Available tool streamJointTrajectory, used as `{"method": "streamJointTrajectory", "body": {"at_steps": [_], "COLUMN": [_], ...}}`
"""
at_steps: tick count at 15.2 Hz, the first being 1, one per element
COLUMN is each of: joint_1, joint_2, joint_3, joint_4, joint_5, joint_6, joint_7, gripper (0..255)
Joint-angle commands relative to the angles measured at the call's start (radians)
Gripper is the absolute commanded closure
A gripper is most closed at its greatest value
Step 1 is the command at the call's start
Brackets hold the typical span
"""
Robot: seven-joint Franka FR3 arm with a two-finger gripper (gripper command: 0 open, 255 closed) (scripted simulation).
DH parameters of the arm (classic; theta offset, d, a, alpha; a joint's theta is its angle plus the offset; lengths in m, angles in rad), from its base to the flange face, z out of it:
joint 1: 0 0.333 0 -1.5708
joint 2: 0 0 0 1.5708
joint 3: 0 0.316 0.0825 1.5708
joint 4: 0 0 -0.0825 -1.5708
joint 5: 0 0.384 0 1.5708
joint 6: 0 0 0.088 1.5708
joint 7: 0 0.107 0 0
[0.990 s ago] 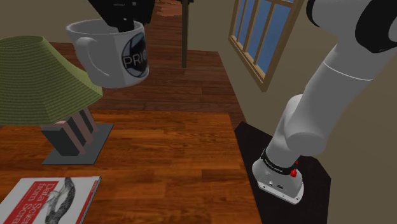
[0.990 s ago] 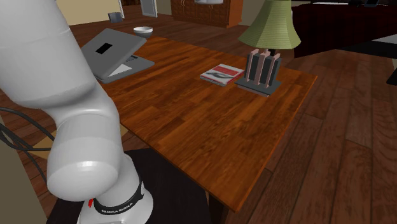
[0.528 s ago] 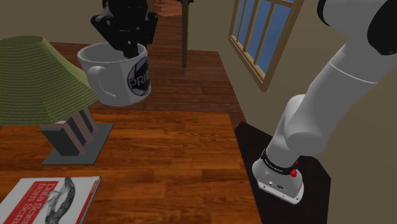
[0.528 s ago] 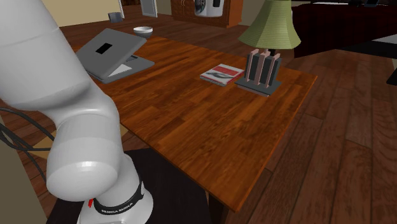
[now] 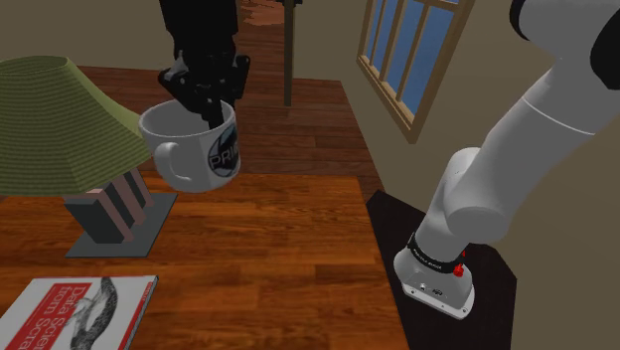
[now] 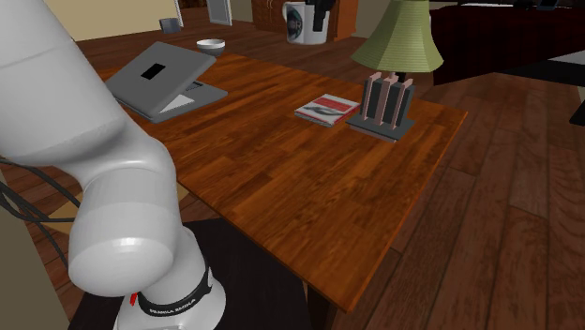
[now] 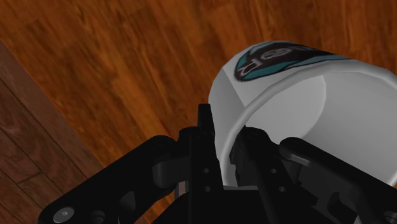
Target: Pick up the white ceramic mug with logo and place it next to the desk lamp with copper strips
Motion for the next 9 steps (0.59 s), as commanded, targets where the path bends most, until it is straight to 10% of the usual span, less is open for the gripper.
{"method": "streamJointTrajectory", "body": {"at_steps": [1, 9], "joint_1": [0.001, 0.005], "joint_2": [-0.009, -0.036], "joint_3": [0.000, 0.000], "joint_4": [-0.036, -0.171], "joint_5": [0.004, 0.016], "joint_6": [0.029, 0.138], "joint_7": [-0.003, -0.020], "gripper": [255, 255]}}
